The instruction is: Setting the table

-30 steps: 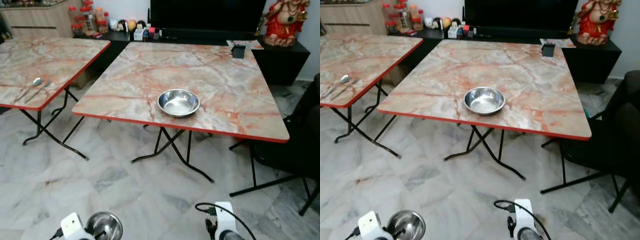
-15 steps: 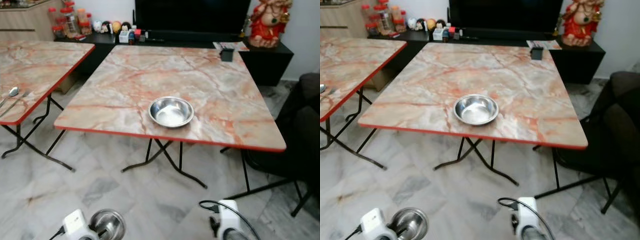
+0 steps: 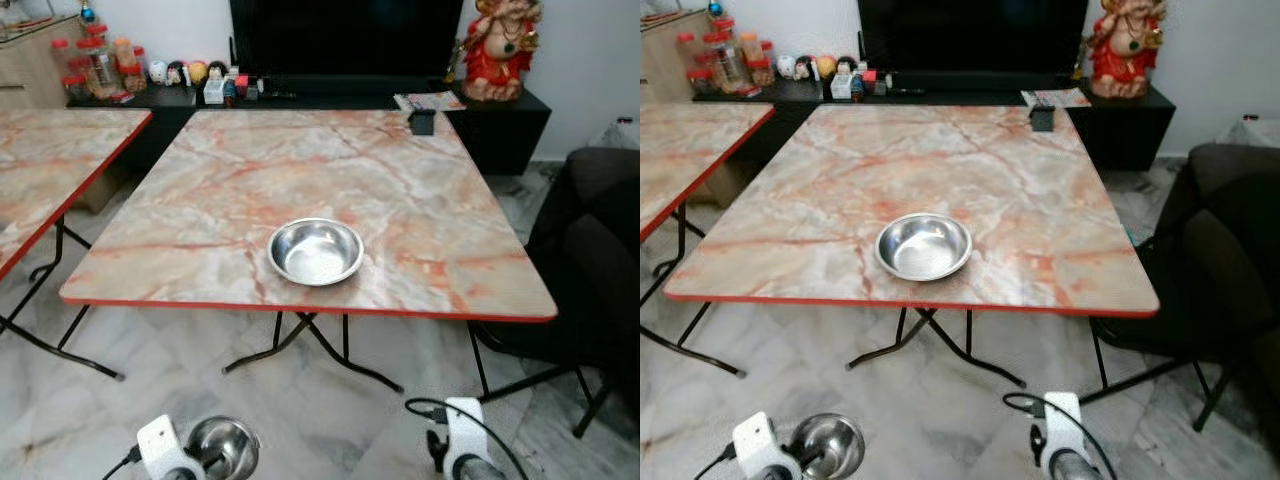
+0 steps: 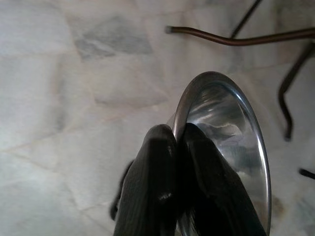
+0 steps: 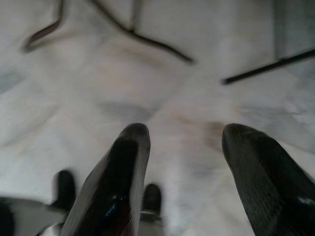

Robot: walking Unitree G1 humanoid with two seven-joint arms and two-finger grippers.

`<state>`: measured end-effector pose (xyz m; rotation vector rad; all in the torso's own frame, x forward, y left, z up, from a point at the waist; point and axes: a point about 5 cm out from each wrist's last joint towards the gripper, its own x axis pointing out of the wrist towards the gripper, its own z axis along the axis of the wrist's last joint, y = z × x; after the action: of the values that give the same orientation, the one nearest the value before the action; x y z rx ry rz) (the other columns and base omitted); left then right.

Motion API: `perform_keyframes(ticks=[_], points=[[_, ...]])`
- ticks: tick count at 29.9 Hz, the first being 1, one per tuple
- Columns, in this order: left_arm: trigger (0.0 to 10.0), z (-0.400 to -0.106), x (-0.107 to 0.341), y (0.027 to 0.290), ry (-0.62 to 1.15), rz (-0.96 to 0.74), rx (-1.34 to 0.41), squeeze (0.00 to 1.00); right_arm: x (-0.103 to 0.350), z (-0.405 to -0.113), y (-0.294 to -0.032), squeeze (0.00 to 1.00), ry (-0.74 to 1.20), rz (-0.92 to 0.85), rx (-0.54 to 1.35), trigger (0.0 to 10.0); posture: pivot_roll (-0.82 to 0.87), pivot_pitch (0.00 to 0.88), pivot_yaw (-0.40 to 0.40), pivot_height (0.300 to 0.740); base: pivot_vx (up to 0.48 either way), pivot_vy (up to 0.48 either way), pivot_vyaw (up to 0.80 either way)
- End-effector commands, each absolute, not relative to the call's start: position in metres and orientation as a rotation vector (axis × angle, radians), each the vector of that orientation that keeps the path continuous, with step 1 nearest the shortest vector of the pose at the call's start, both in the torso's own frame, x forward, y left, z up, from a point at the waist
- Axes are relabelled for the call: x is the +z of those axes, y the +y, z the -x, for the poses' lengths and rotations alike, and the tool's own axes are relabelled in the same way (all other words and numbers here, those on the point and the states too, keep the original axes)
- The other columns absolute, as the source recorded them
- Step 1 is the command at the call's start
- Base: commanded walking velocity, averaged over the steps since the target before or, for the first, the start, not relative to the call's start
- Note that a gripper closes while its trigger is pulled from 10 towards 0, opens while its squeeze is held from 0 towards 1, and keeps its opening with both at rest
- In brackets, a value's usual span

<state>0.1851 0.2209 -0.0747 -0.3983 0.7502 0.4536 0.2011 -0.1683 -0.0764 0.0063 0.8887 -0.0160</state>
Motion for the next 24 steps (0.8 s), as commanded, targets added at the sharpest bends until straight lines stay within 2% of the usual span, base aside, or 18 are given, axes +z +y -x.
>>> perform_keyframes(ticks=[1,6,22,24], points=[[10.0,-0.1914,-0.0731,0.2138,0.750,0.391,0.421,0.00,-0.0751,-0.2011,-0.1807,0.00,0.880,0.004,-0.049,10.0,-0.06,0.000,0.003,0.732,0.304,0.000,0.00],[10.0,-0.1923,-0.0727,0.2138,0.747,0.391,0.424,0.00,-0.0749,-0.2013,-0.1822,0.00,0.880,0.004,-0.051,10.0,-0.05,0.000,0.000,0.732,0.302,0.000,0.00],[10.0,-0.1912,-0.0729,0.2136,0.751,0.348,0.410,0.00,-0.0760,-0.1996,-0.1801,0.00,0.886,-0.007,-0.041,10.0,-0.05,0.000,0.002,0.732,0.000,0.000,0.00],[10.0,-0.1911,-0.0728,0.2145,0.751,0.341,0.419,0.00,-0.0761,-0.1993,-0.1802,0.00,0.887,-0.005,-0.040,10.0,-0.05,0.000,0.001,0.732,0.000,-0.283,0.00]])
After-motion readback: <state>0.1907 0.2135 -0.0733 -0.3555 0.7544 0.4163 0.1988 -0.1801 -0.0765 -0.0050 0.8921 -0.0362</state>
